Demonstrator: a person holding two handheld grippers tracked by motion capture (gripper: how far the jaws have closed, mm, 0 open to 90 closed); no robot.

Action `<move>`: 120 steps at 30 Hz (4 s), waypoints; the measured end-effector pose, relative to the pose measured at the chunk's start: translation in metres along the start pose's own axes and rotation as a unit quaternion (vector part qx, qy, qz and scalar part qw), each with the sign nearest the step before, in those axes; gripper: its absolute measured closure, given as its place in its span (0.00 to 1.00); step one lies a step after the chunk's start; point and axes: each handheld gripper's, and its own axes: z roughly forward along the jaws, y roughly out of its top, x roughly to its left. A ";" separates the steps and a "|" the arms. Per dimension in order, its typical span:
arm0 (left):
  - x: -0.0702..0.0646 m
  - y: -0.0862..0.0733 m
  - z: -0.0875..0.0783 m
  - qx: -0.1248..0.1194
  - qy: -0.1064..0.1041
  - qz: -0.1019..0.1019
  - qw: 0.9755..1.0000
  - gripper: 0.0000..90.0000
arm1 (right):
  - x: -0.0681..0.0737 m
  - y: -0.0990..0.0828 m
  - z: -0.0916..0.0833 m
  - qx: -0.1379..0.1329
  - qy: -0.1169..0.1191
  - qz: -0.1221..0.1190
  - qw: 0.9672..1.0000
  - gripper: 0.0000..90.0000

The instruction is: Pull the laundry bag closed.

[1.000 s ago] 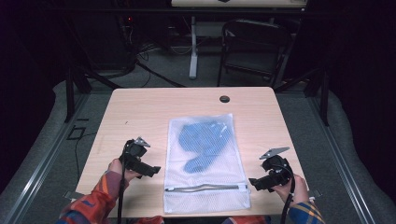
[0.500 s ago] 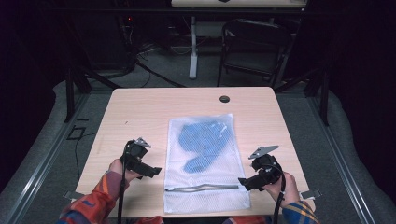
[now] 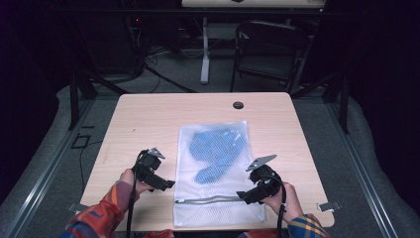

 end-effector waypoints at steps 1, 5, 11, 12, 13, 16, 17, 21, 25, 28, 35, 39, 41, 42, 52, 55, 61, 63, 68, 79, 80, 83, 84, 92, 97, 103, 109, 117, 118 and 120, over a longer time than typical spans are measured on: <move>0.000 0.000 0.001 -0.001 -0.003 0.000 1.000 0.06 | 0.005 0.004 0.003 -0.001 0.003 -0.006 1.000 0.20; -0.003 0.002 0.003 0.007 -0.008 0.006 1.000 0.05 | 0.014 0.010 0.009 0.001 0.013 -0.019 1.000 0.26; -0.006 0.005 0.006 0.009 -0.013 0.015 1.000 0.06 | 0.027 0.017 0.018 -0.001 0.028 -0.035 0.999 0.32; -0.006 0.005 0.007 0.010 -0.015 0.016 1.000 0.06 | 0.029 0.018 0.019 0.001 0.029 -0.042 0.999 0.33; -0.007 0.005 0.007 0.010 -0.016 0.018 1.000 0.07 | 0.031 0.019 0.020 0.002 0.031 -0.044 0.999 0.34; -0.007 0.006 0.008 0.014 -0.019 0.020 1.000 0.16 | 0.037 0.023 0.026 0.001 0.037 -0.049 0.998 0.40; -0.008 0.006 0.009 0.022 -0.023 0.024 0.999 0.18 | 0.039 0.025 0.027 0.007 0.038 -0.058 0.998 0.41; -0.010 0.006 0.011 0.026 -0.029 0.030 0.999 0.24 | 0.046 0.031 0.034 0.009 0.041 -0.071 0.997 0.49; -0.010 0.005 0.012 0.030 -0.039 0.028 0.998 0.27 | 0.056 0.039 0.042 0.006 0.051 -0.084 0.995 0.55; -0.010 0.004 0.012 0.032 -0.046 0.029 0.998 0.29 | 0.061 0.042 0.046 0.008 0.054 -0.091 0.994 0.58; -0.013 0.004 0.016 0.046 -0.069 0.037 0.996 0.50 | 0.084 0.053 0.066 0.012 0.069 -0.120 0.990 0.68; -0.013 0.003 0.016 0.042 -0.082 0.031 0.995 0.64 | 0.092 0.056 0.075 0.011 0.076 -0.126 0.989 0.74; -0.013 0.003 0.017 0.044 -0.090 0.035 0.994 0.68 | 0.094 0.057 0.078 0.008 0.078 -0.131 0.988 0.76; -0.013 0.003 0.017 0.044 -0.090 0.035 0.994 0.70 | 0.094 0.057 0.078 0.008 0.078 -0.131 0.988 0.76; -0.019 0.004 0.024 0.077 -0.107 0.058 0.990 0.87 | 0.106 0.066 0.093 0.002 0.084 -0.135 0.987 0.85; -0.020 0.003 0.026 0.078 -0.112 0.051 0.989 0.92 | 0.111 0.069 0.101 0.005 0.091 -0.139 0.986 0.86; -0.021 0.002 0.030 0.089 -0.117 0.053 0.988 0.94 | 0.116 0.073 0.108 0.008 0.087 -0.144 0.986 0.86; -0.021 0.002 0.032 0.095 -0.116 0.051 0.987 0.94 | 0.116 0.074 0.111 0.008 0.088 -0.143 0.986 0.86; -0.019 0.001 0.035 0.094 -0.122 0.039 0.987 0.95 | 0.117 0.074 0.118 0.013 0.088 -0.141 0.986 0.84; -0.018 0.000 0.035 0.096 -0.123 0.038 0.987 0.96 | 0.121 0.073 0.119 -0.006 0.109 -0.142 0.984 0.88; -0.018 0.000 0.035 0.096 -0.123 0.038 0.987 0.96 | 0.121 0.073 0.118 -0.007 0.112 -0.141 0.984 0.88; -0.018 0.000 0.035 0.094 -0.124 0.036 0.987 0.96 | 0.121 0.073 0.120 -0.004 0.118 -0.141 0.983 0.88; -0.018 0.000 0.035 0.094 -0.124 0.037 0.987 0.96 | 0.120 0.072 0.121 -0.001 0.119 -0.138 0.983 0.88; -0.018 0.000 0.035 0.094 -0.125 0.038 0.987 0.96 | 0.124 0.073 0.118 -0.018 0.115 -0.143 0.983 0.87; -0.018 0.000 0.035 0.095 -0.124 0.040 0.987 0.96 | 0.123 0.072 0.121 -0.017 0.110 -0.143 0.983 0.89; -0.019 0.000 0.035 0.092 -0.131 0.032 0.987 0.94 | 0.125 0.071 0.126 0.006 0.113 -0.146 0.983 0.90; -0.022 -0.002 0.028 0.100 -0.149 0.031 0.983 0.93 | 0.125 0.069 0.126 -0.005 0.107 -0.146 0.983 0.90; -0.024 -0.003 0.033 0.121 -0.133 0.048 0.983 1.00 | 0.128 0.070 0.123 -0.008 0.092 -0.153 0.984 0.91; -0.024 -0.003 0.033 0.121 -0.133 0.048 0.983 1.00 | 0.128 0.070 0.123 -0.008 0.092 -0.153 0.984 0.91; -0.026 -0.002 0.032 0.124 -0.129 0.051 0.983 1.00 | 0.129 0.070 0.123 -0.006 0.093 -0.154 0.984 0.91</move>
